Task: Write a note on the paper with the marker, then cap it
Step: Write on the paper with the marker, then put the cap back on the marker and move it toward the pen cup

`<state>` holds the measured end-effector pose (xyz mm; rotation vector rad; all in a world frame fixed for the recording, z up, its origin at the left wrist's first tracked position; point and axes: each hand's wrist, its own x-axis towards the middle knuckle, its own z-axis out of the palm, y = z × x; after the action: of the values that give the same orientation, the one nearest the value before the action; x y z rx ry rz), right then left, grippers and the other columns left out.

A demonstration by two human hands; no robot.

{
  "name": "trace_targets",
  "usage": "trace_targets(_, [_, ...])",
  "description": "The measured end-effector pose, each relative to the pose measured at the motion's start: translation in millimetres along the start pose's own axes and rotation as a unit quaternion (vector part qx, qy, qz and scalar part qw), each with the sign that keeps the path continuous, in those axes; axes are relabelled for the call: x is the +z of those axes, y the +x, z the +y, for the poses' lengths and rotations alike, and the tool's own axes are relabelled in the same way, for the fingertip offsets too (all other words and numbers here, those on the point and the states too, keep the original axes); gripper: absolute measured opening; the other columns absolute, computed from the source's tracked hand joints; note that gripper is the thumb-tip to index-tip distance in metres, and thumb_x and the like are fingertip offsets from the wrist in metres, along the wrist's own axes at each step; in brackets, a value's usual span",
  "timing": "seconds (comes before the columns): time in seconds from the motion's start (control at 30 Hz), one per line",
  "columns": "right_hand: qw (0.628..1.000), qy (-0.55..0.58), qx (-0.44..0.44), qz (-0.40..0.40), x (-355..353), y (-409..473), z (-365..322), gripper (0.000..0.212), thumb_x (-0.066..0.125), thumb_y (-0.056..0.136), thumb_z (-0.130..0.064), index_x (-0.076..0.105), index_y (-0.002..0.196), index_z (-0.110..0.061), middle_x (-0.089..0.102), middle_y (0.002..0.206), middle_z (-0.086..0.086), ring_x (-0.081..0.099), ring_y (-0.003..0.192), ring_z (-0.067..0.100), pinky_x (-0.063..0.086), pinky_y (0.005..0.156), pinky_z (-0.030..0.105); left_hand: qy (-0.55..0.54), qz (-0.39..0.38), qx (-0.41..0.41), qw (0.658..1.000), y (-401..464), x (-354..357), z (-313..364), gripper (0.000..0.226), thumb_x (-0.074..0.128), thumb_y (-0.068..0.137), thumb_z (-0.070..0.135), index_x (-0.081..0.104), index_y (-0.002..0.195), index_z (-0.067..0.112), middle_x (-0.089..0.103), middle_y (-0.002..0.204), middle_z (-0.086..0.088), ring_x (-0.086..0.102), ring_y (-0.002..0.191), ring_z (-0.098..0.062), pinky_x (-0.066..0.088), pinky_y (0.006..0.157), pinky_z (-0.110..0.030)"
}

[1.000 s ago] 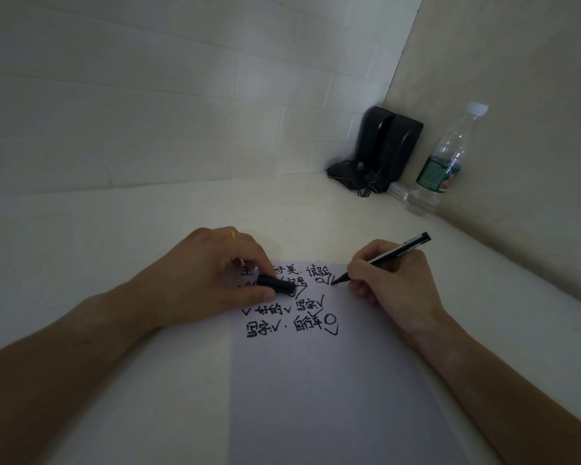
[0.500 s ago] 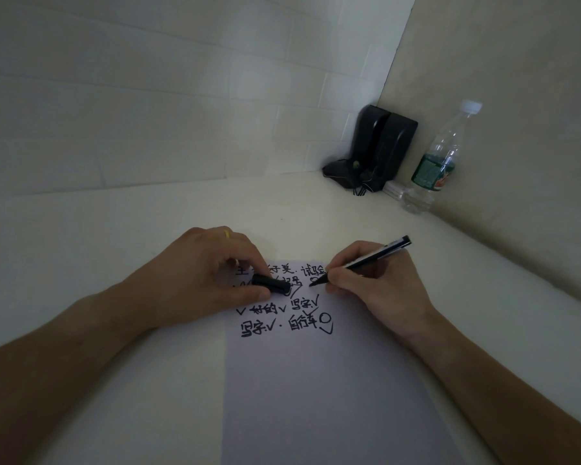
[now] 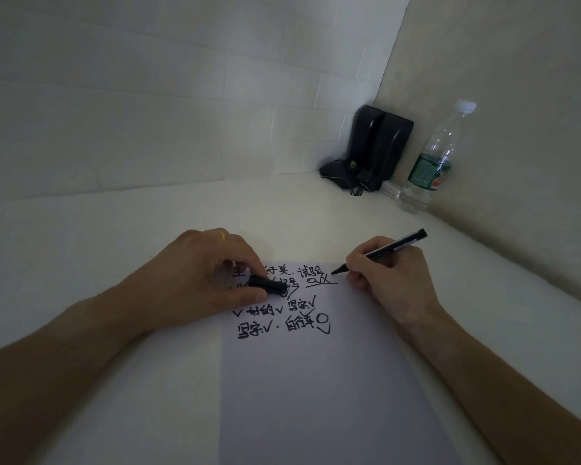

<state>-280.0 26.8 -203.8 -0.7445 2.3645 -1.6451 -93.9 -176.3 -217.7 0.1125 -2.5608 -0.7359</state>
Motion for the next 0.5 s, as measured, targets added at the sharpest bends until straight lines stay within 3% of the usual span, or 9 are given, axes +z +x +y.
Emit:
trace_targets(0.1, [1.000,0.010,-0.014,-0.001,0,0,1,0.010,0.073,0.080,-0.009,0.076,0.072,-0.015,0.076,0.060,0.004,0.064,0.054,0.010,0.046,0.058,0.029,0.006,0.002,-0.001,1.000,0,0,1,0.021,0.081,0.076,0.049,0.078,0.094,0.040,0.076,0.095,0.017,0.067,0.094,-0.011,0.051,0.082,-0.028])
trace_targets(0.2, [0.985,0.165,-0.039,-0.027,-1,-2,-4,0.014,0.070,0.085,0.003,0.078,0.081,-0.008,0.066,0.059,0.006,0.053,0.052,0.013,0.040,0.050,0.023,-0.002,0.001,-0.007,1.000,-1,-1,3,0.019,0.082,0.077,0.048,0.078,0.093,0.038,0.076,0.093,0.016,0.066,0.094,-0.012,0.051,0.082,-0.029])
trace_targets(0.27, [0.941,0.328,-0.010,-0.080,-4,-2,-10,0.018,0.067,0.082,0.006,0.079,0.084,-0.006,0.057,0.061,0.005,0.048,0.054,0.013,0.037,0.046,0.020,-0.006,0.008,-0.008,1.000,-1,-1,4,0.017,0.082,0.078,0.046,0.079,0.092,0.037,0.075,0.090,0.013,0.066,0.092,-0.012,0.051,0.081,-0.029])
trace_targets(0.37, [0.856,0.492,0.072,-0.140,-9,-2,-16,0.019,0.063,0.077,-0.009,0.077,0.090,-0.003,0.055,0.072,0.006,0.053,0.061,0.013,0.045,0.047,0.018,-0.017,0.061,-0.021,0.998,0,-3,8,0.018,0.075,0.079,0.051,0.079,0.089,0.036,0.072,0.095,0.015,0.066,0.092,-0.009,0.048,0.078,-0.017])
trace_targets(0.4, [0.843,0.510,0.082,-0.146,-10,-1,-17,0.021,0.062,0.077,-0.011,0.076,0.091,-0.002,0.055,0.074,0.007,0.054,0.062,0.013,0.046,0.048,0.018,-0.018,0.086,-0.028,0.996,0,-3,9,0.019,0.073,0.079,0.051,0.079,0.089,0.036,0.071,0.099,0.018,0.066,0.094,-0.008,0.046,0.077,-0.011])
trace_targets(0.5, [0.850,0.505,0.079,-0.130,-10,-1,-19,0.019,0.062,0.076,-0.010,0.077,0.085,-0.002,0.058,0.072,0.007,0.057,0.060,0.013,0.048,0.048,0.019,-0.014,0.124,-0.067,0.990,1,-4,9,0.007,0.076,0.083,0.043,0.078,0.088,0.038,0.069,0.103,0.023,0.064,0.098,-0.008,0.040,0.076,-0.002])
